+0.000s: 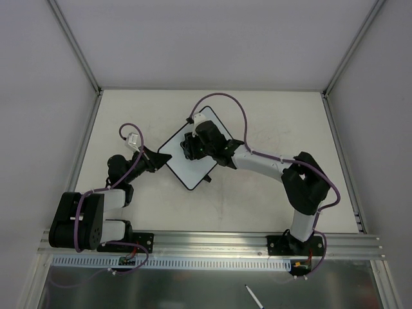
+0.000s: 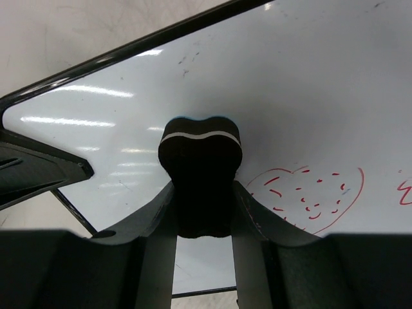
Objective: Erase the whiteboard
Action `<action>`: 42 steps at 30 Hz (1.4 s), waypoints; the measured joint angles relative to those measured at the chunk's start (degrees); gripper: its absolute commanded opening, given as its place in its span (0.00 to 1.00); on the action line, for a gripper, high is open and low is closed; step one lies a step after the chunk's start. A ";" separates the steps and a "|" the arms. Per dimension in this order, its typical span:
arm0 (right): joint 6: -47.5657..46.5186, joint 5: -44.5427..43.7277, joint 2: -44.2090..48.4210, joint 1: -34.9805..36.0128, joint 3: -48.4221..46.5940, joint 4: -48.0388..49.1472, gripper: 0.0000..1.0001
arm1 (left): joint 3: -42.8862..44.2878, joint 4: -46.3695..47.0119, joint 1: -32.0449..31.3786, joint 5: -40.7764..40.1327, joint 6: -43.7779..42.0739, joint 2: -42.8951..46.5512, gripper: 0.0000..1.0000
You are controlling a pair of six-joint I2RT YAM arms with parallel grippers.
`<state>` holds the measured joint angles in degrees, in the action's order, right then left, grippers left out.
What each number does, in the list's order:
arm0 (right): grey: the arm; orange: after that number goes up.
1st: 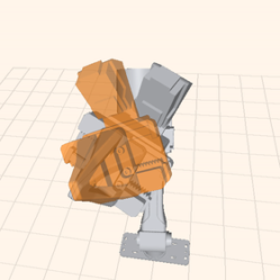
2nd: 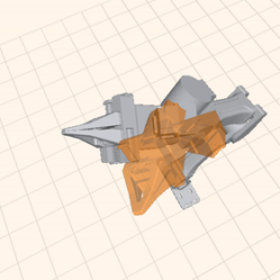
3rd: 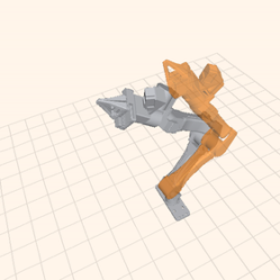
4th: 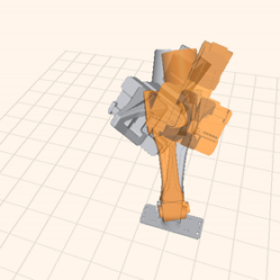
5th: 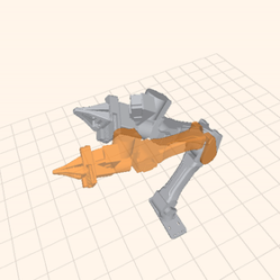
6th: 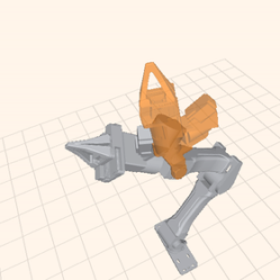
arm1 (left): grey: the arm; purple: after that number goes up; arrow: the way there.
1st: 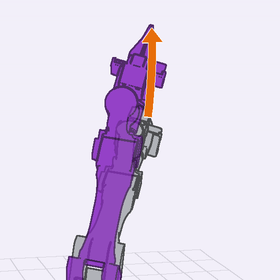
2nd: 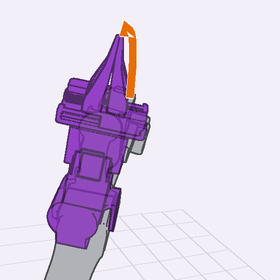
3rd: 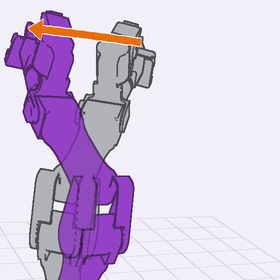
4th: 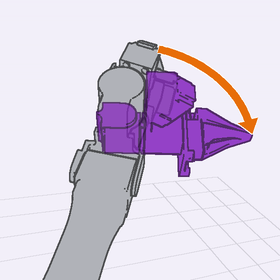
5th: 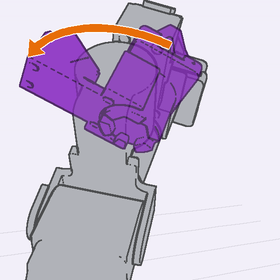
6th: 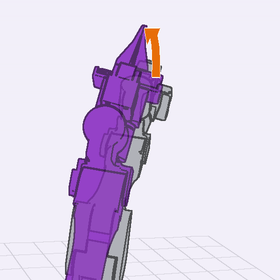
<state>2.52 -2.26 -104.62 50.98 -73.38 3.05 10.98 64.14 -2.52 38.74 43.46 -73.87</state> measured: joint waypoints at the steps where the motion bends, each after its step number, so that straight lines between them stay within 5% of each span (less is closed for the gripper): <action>1: 0.35 0.70 -0.02 -0.57 0.00 -0.02 0.00 | 0.00 0.04 0.00 -0.02 0.00 0.00 0.00; 27: 12.35 11.13 -0.35 -22.03 9.55 7.65 0.00 | 0.00 0.11 0.00 -0.24 0.02 0.00 0.00; 42: 14.47 11.50 -0.37 -23.76 11.34 9.86 0.00 | 0.00 0.28 -0.02 -0.22 0.02 0.00 0.00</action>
<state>16.99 9.23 -104.99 27.22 -62.04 12.91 10.98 64.42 -2.55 38.52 43.48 -73.87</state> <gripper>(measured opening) 0.367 0.043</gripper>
